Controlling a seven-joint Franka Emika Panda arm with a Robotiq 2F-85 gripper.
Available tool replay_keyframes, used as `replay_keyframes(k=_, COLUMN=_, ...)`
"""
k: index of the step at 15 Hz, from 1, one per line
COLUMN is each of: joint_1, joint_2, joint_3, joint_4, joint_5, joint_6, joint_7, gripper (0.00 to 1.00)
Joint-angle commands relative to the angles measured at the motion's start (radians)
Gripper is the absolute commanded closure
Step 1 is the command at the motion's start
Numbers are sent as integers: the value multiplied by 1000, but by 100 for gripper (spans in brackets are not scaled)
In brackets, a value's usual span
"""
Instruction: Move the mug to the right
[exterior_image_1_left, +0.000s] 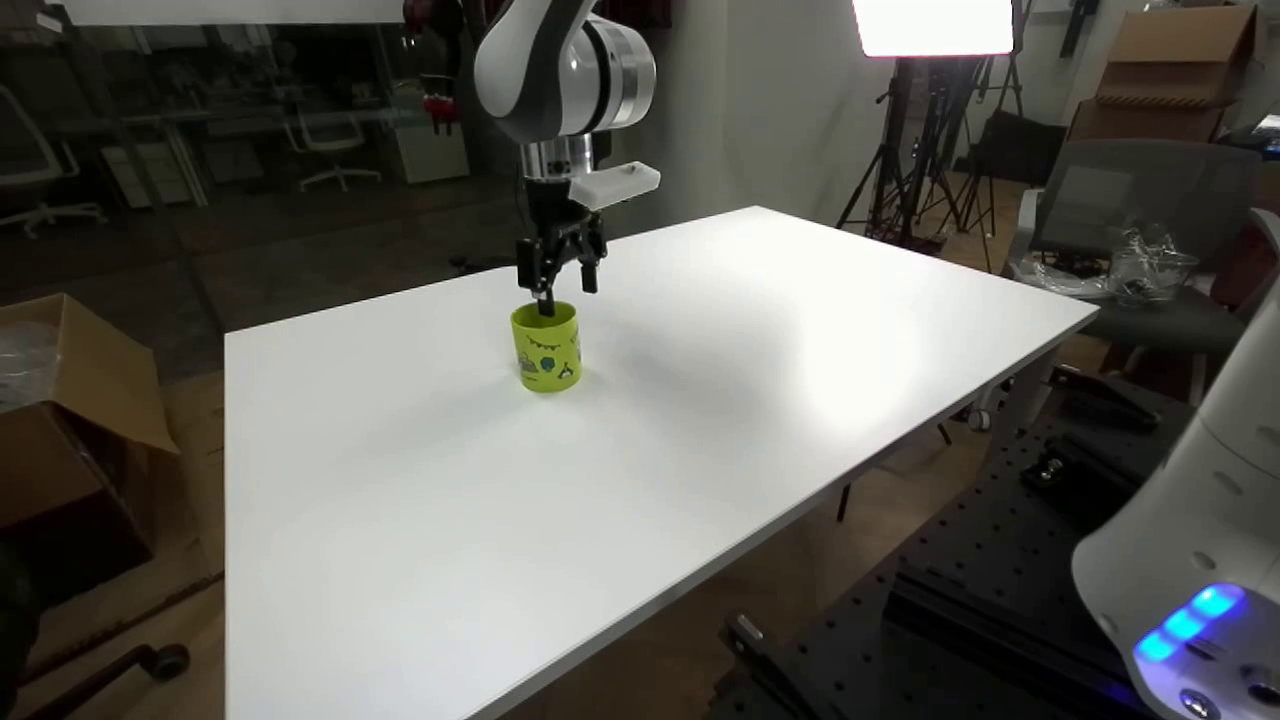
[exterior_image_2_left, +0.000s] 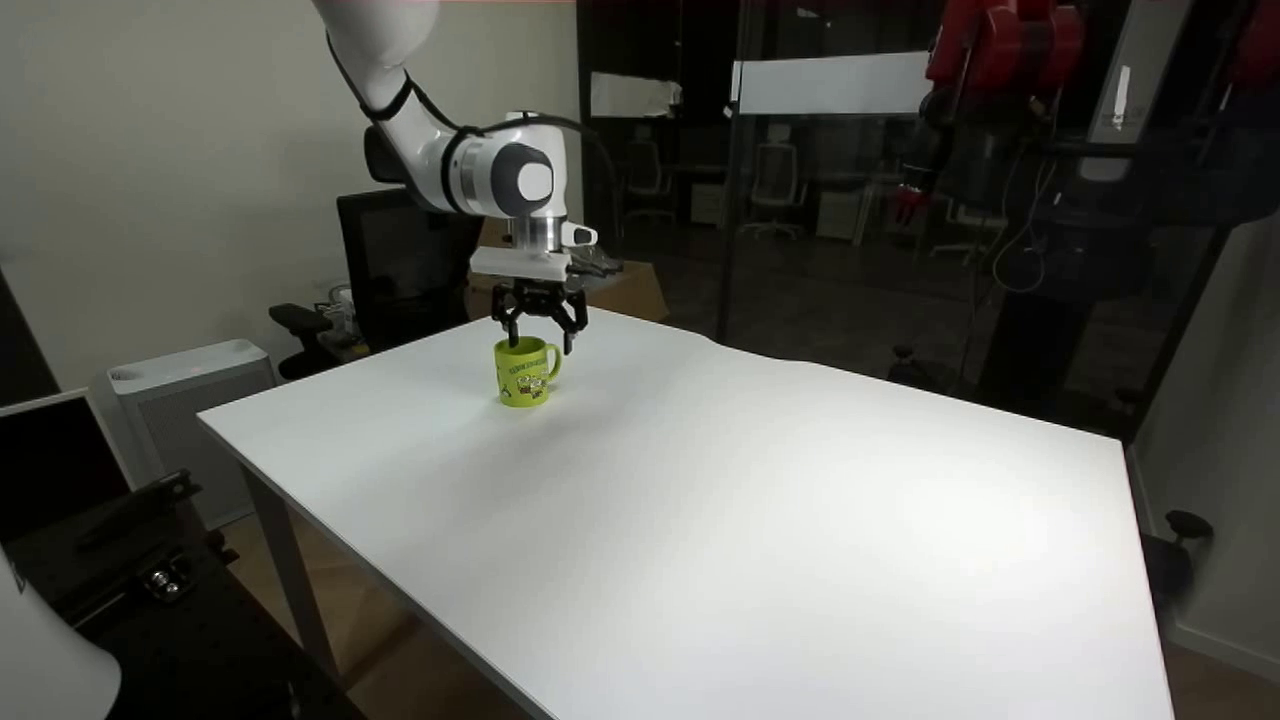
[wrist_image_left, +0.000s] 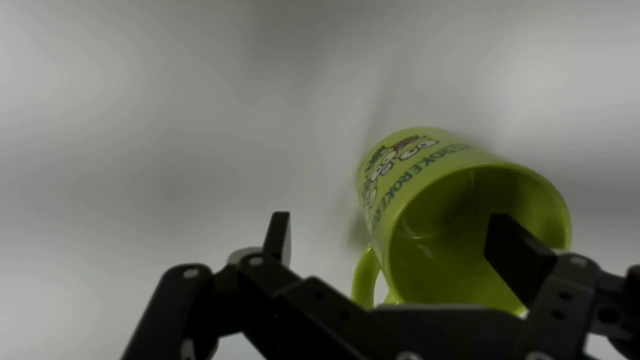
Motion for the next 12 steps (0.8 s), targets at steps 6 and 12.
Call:
replay_keyframes(k=6, joint_1=-20, joint_2=133, joint_3=8, joint_4=180, joint_5=-11, joint_6=-77, joint_7=-43, gripper=27)
replay_keyframes(k=12, joint_1=-17, joint_2=156, joint_3=9, joint_4=214, joint_5=-11, joint_6=-89, joint_7=-40, gripper=69)
